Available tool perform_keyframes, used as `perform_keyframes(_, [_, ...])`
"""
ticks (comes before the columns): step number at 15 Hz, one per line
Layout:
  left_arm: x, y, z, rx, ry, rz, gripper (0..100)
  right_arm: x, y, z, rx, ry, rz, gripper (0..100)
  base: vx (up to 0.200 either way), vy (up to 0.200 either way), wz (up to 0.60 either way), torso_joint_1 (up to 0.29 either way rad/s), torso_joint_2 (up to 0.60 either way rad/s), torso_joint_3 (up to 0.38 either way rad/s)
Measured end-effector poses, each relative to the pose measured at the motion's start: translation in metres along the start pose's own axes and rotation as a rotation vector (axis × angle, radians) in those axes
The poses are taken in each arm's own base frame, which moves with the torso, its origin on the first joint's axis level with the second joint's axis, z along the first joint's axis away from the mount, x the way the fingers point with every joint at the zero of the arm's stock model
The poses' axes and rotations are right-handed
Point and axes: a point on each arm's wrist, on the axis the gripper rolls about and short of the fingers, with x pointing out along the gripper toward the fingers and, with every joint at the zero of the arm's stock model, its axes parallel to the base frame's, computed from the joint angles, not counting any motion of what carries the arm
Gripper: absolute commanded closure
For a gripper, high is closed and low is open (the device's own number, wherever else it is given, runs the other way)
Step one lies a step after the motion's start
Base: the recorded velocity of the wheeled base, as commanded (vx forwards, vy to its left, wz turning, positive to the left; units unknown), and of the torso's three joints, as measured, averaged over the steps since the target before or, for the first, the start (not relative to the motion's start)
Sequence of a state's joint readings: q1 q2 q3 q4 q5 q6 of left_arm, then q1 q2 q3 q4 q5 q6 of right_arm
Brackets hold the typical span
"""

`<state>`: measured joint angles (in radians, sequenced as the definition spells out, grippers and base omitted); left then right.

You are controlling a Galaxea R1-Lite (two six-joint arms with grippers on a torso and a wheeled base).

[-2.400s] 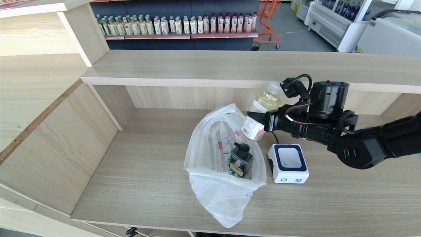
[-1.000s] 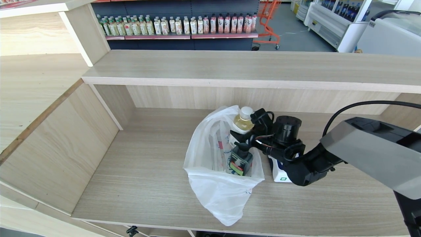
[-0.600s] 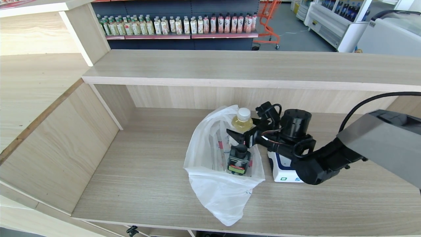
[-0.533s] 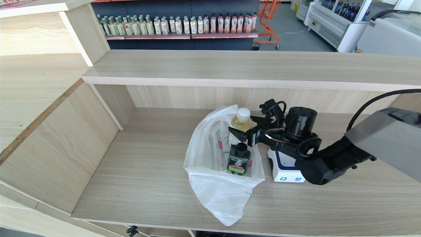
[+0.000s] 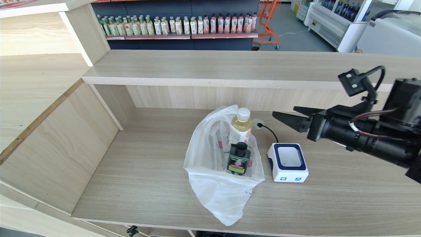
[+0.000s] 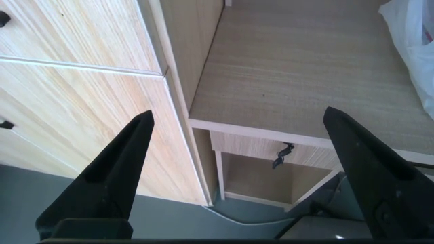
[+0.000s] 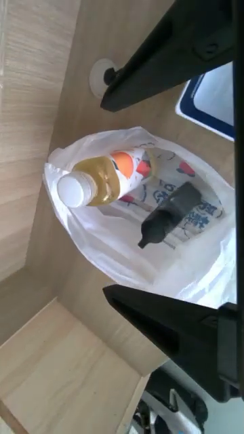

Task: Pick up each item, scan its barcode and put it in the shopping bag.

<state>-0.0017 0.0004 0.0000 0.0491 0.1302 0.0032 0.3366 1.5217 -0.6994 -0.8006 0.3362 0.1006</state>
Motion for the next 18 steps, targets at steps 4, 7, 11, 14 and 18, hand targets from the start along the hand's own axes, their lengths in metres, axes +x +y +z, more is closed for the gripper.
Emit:
perform_keyframes(4, [0.000,0.000,0.000,0.000,0.000,0.000,0,-0.115,0.022,0.001,-0.022,0.010,-0.145,0,0.000,0.000,0.00,0.000,0.00,0.000])
perform_keyframes(7, [0.000,0.000,0.000,0.000,0.000,0.000,0,-0.189,0.045,-0.041,-0.061,0.025,-0.335,0,0.000,0.000,0.00,0.000,0.00,0.000])
perform_keyframes(11, [0.000,0.000,0.000,0.000,0.000,0.000,0,-0.245,0.068,-0.120,-0.112,0.035,-0.541,0,0.000,0.000,0.00,0.000,0.00,0.000])
perform_keyframes(14, [0.000,0.000,0.000,0.000,0.000,0.000,0,-0.259,0.074,-0.152,-0.124,0.012,-0.641,0,0.000,0.000,0.00,0.000,0.00,0.000])
perform_keyframes(18, [0.000,0.000,0.000,0.000,0.000,0.000,0,-0.263,0.077,-0.158,-0.147,-0.048,-0.650,100,0.000,0.000,0.00,0.000,0.00,0.000])
